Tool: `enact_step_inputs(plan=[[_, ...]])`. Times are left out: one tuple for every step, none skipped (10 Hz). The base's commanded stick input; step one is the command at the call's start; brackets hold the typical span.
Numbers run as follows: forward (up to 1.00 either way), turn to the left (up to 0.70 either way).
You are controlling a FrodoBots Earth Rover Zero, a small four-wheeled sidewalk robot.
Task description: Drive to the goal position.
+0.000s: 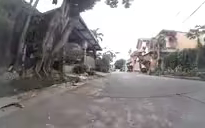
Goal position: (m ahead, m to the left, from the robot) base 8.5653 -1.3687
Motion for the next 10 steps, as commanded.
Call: enact_step_inputs(plan=[[1.00,-0.37],[1.00,-0.39],[1.00,-0.39],[1.00,-0.25],[1.00,0.00],[1.00,0.00],[1.00,0.00],[1.00,0.00],[1.00,0.00],[1.00,0.00]])
